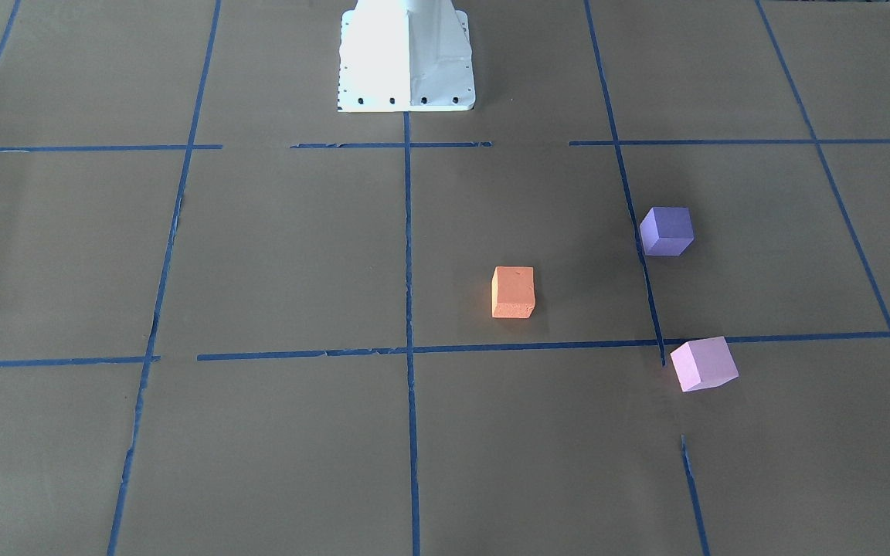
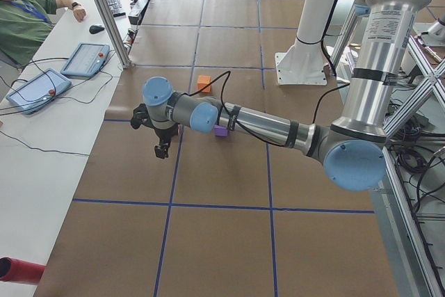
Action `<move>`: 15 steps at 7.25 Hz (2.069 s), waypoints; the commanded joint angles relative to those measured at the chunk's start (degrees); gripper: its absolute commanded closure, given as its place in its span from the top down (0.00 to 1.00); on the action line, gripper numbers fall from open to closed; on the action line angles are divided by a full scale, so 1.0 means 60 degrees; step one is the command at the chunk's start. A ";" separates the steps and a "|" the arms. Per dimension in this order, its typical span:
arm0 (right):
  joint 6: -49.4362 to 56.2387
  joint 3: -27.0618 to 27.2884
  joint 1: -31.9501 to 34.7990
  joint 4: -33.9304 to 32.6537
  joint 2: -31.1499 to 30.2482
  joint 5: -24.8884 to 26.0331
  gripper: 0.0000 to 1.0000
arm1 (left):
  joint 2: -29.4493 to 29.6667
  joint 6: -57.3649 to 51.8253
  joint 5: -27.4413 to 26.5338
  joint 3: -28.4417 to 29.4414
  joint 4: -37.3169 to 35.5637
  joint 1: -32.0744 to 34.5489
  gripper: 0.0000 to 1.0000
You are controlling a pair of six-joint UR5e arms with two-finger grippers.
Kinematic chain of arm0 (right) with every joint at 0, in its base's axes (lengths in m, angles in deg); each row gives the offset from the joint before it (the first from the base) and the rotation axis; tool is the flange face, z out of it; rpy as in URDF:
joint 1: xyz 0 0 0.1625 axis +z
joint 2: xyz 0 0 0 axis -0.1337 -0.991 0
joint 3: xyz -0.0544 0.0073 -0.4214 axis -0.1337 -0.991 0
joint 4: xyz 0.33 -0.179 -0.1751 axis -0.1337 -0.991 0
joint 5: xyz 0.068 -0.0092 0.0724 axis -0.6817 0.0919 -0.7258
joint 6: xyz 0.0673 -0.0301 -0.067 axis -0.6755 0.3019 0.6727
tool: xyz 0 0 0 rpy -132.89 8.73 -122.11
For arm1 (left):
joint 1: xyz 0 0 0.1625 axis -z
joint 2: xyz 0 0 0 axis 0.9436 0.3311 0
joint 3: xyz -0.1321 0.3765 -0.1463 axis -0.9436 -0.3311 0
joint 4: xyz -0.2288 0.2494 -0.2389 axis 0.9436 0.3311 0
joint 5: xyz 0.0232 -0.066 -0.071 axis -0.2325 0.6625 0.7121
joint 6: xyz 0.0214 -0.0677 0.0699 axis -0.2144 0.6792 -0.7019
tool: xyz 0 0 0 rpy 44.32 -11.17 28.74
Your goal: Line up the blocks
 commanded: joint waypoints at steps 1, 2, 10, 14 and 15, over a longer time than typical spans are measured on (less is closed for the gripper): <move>0.0000 -0.0008 0.0000 0.0000 0.0000 0.0007 1.00 | 0.1310 0.2887 -0.0028 0.0014 0.0316 -0.1714 1.00; 0.0000 -0.0009 0.0000 0.0000 0.0000 0.0007 1.00 | 0.1940 0.3526 -0.0115 0.0087 0.0505 -0.2608 1.00; 0.0000 0.0006 0.0000 0.0000 0.0000 -0.0008 1.00 | 0.4143 0.8703 -0.4534 0.1302 0.1151 -0.6365 1.00; 0.0000 -0.0008 0.0000 0.0000 0.0000 0.0007 1.00 | 0.4143 0.8703 -0.4555 0.1976 0.1780 -0.6864 1.00; 0.0000 0.0006 0.0000 0.0000 0.0000 0.0007 1.00 | 0.4143 0.8674 -0.4555 0.2007 0.1781 -0.6879 0.98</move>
